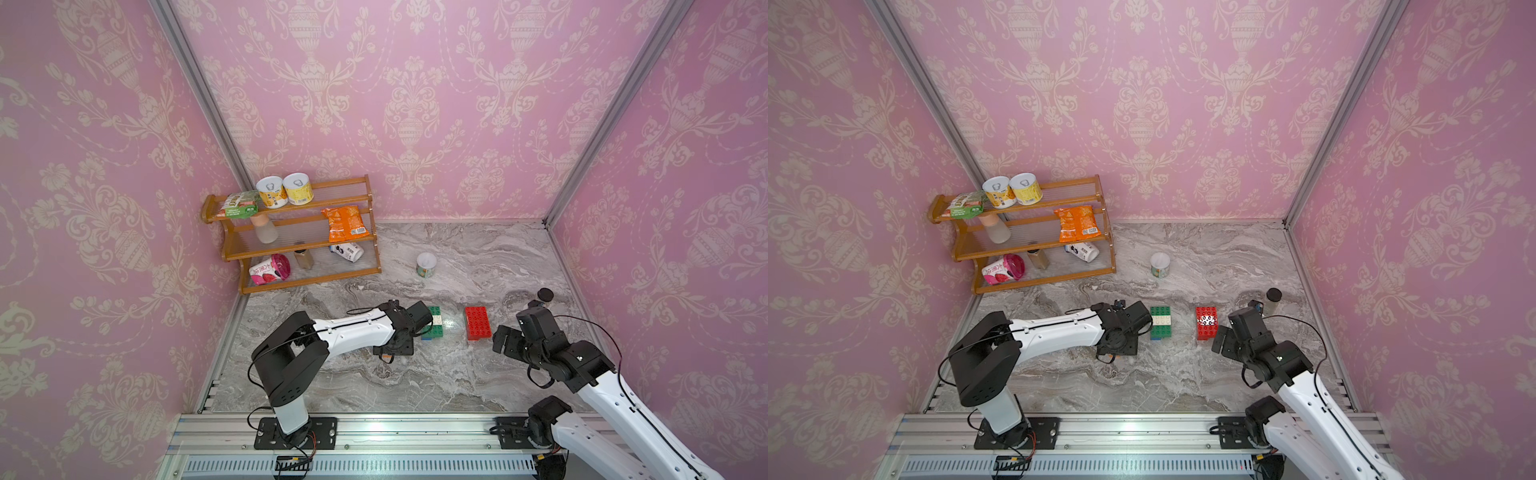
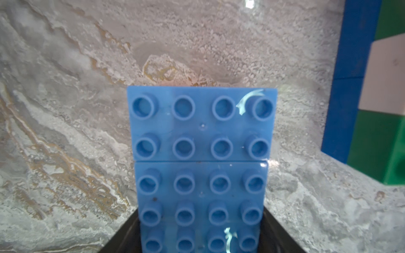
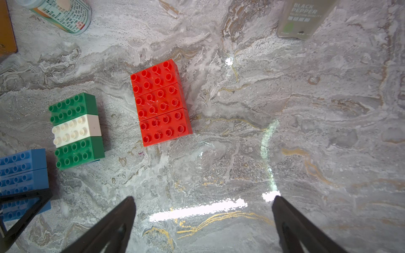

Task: Assemble a rectangle with lego
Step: Assemble the lego brick with the lego brick.

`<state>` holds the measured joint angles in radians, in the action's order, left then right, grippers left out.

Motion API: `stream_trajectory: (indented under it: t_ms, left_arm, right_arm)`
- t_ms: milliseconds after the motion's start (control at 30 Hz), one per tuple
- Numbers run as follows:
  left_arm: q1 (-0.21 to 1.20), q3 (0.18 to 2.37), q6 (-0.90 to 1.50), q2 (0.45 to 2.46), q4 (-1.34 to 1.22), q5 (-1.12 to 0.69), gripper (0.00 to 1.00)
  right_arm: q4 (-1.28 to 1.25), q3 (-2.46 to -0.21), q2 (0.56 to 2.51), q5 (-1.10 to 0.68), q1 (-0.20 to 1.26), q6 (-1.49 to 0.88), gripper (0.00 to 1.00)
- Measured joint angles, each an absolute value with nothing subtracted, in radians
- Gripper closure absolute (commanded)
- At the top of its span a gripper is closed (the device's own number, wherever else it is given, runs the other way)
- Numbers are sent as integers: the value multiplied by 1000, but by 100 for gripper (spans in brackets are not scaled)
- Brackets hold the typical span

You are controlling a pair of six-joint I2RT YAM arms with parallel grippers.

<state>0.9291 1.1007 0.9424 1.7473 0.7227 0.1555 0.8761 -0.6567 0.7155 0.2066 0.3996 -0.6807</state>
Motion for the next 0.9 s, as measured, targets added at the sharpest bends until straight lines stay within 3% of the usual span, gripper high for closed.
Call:
stream_trajectory:
  t_ms: [467, 767, 900]
  left_arm:
    - [918, 1105, 913, 1749, 720, 167, 52]
    - [913, 1089, 916, 1716, 712, 168, 17]
    - [913, 1088, 917, 1690, 710, 177, 8]
  right_arm:
    - [876, -657, 715, 209, 399, -681, 0]
    - [876, -657, 714, 210, 399, -681, 0]
    - [876, -657, 714, 210, 399, -681, 0]
